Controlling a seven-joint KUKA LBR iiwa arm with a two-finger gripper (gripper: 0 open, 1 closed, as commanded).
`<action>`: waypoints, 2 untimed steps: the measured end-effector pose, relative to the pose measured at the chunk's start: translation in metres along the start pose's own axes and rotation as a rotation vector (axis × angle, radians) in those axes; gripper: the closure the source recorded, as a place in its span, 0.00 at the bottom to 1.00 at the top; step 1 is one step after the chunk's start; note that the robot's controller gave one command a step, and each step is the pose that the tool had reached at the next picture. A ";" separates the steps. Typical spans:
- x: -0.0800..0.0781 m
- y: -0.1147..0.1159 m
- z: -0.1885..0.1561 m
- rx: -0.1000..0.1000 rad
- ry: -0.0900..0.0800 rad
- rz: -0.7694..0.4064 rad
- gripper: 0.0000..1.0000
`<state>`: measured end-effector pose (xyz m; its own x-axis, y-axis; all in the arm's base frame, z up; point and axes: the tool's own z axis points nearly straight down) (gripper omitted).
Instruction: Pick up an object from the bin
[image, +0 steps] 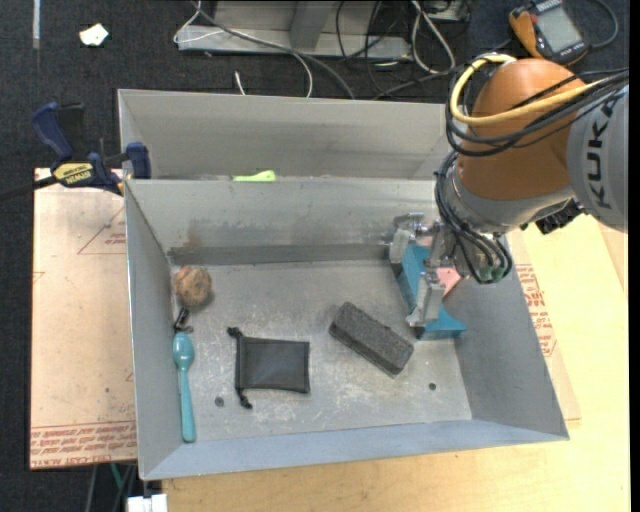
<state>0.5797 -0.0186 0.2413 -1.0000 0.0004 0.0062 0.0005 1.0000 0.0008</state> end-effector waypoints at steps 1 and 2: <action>-0.001 0.000 -0.004 0.000 -0.009 0.000 0.00; 0.002 0.021 0.064 -0.001 -0.011 0.077 0.00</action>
Offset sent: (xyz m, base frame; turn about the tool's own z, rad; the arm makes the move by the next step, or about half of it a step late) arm -0.0083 0.0401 -0.1262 0.1460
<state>0.5769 0.0028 0.1778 -0.9970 0.0774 -0.0052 0.0774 0.9970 0.0022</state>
